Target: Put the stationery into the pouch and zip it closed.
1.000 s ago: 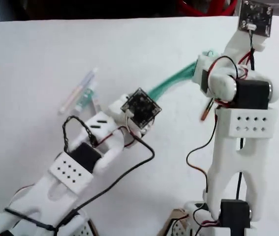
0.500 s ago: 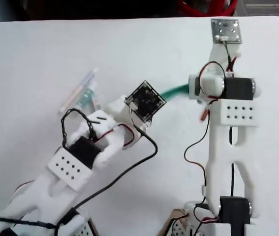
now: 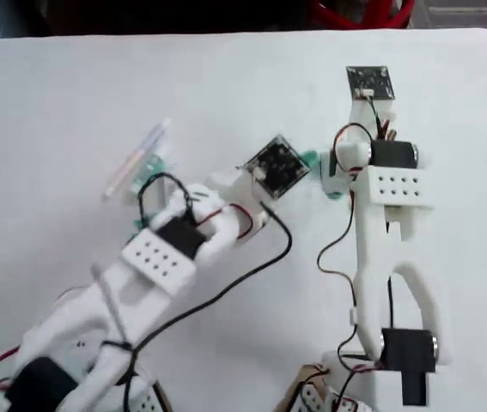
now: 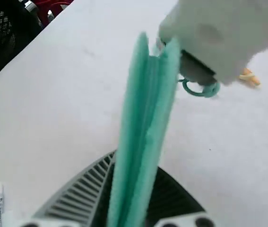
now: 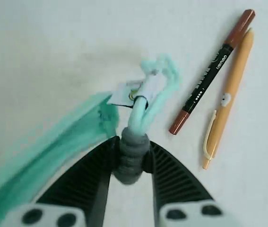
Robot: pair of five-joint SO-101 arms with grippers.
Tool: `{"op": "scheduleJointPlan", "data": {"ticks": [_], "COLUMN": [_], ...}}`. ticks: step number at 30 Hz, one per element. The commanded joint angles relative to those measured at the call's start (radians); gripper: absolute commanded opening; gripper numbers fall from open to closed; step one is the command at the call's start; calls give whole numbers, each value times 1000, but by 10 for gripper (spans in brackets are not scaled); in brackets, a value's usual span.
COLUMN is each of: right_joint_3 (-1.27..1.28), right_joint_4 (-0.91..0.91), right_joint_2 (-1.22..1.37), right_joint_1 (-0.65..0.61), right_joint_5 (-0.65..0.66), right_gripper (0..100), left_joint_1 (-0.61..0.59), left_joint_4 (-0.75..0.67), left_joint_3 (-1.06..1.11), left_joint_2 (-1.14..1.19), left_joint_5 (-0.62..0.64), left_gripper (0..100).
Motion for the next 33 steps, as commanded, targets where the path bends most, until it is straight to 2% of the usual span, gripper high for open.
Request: {"op": "scheduleJointPlan", "data": {"ticks": [1, 6, 18, 26, 33], "right_joint_3": [-9, -5, -12, -110, -107], "right_joint_4": [-1, -35, -120, -113, -64], "right_joint_2": [-137, -302, -513, -734, -680], "right_joint_1": [-5, -5, 2, -5, -7], "right_joint_5": [5, 2, -218, -207, -207], "right_gripper": [18, 18, 18, 18, 18], "left_joint_1": [-58, -50, -50, -50, -50], "left_joint_4": [-63, -69, -68, -69, -61], "left_joint_3": [-126, -127, -100, -100, -98], "left_joint_2": [156, 176, 174, 174, 114], "left_joint_5": [-3, -2, 0, 0, 44], "left_gripper": [23, 23, 23, 23, 23]}}
